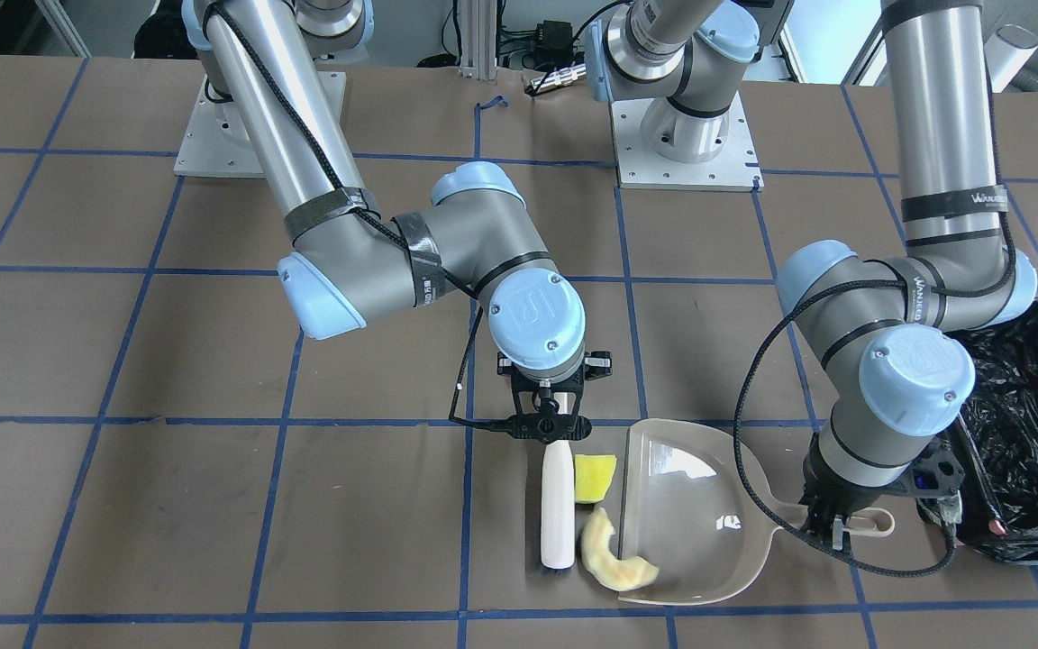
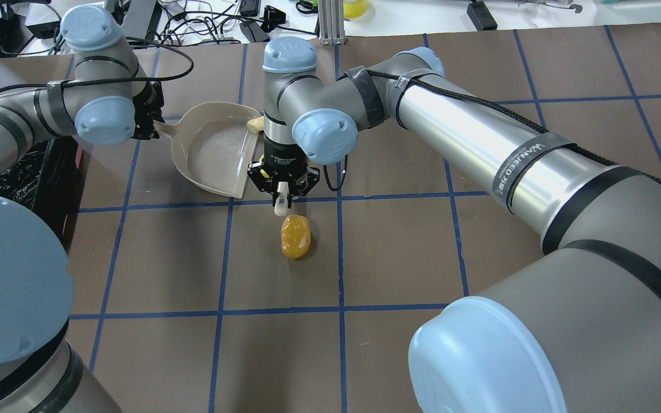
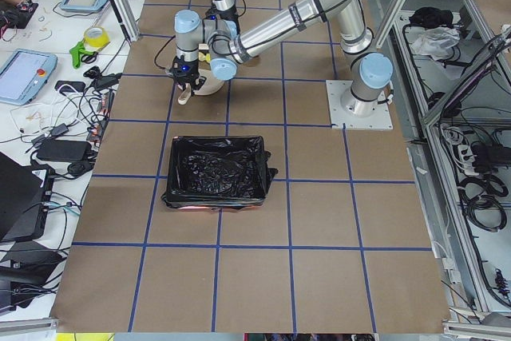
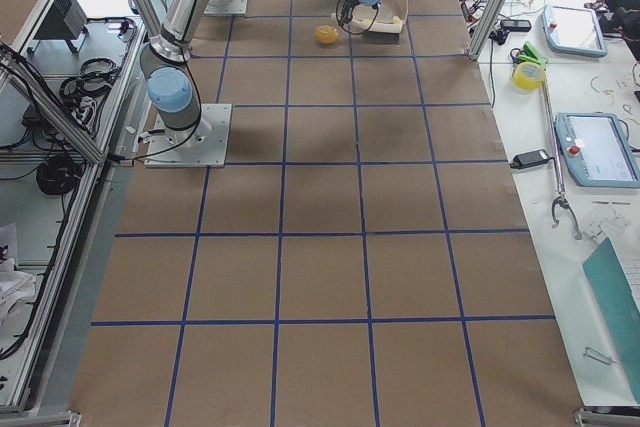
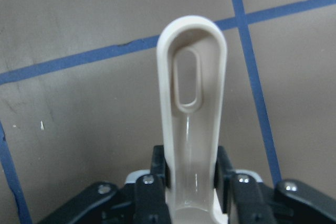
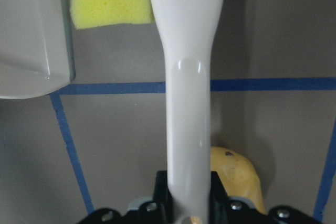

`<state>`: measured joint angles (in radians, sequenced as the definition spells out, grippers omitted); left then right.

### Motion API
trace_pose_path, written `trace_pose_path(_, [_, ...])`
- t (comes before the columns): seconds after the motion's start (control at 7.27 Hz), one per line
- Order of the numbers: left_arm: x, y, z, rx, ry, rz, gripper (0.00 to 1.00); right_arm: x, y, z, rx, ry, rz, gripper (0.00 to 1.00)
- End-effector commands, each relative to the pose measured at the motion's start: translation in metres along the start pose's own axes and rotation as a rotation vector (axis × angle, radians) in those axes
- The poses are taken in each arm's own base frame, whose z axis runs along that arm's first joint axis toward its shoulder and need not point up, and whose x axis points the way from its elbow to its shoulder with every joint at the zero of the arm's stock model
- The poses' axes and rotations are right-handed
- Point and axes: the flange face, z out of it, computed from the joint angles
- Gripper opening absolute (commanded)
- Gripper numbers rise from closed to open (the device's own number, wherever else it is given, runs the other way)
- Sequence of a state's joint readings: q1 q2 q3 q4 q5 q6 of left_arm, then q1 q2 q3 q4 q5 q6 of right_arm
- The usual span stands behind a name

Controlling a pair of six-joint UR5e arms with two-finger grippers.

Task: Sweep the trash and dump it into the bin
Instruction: 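Sweep the apple slice and sponge into the dustpan with the right gripper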

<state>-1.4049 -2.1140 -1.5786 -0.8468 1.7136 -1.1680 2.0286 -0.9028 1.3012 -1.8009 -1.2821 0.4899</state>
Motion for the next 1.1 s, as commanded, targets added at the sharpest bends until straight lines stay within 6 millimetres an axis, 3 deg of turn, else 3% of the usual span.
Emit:
trace_pose_path(0.0, [0.000,0.003,0.009,0.019,-0.011,0.000,0.00,-0.008,0.001,0.000,0.001,-0.007,-0.006,0.00])
trace_pose_path(0.14, [0.000,0.004,0.014,0.015,-0.016,-0.002,0.00,-0.011,0.001,0.006,-0.010,-0.019,-0.009,0.00])
trace_pose_path(0.41, [0.001,0.004,0.015,0.015,-0.016,-0.002,0.00,-0.037,0.001,0.014,0.009,-0.090,-0.013,0.00])
trace_pose_path(0.69, [0.002,0.007,0.015,0.001,-0.010,-0.001,0.00,-0.056,-0.005,-0.007,0.037,-0.137,-0.021,0.00])
trace_pose_path(0.96, [0.002,0.007,0.016,-0.003,-0.012,-0.002,0.00,-0.062,-0.008,-0.011,0.034,-0.164,-0.037,0.00])
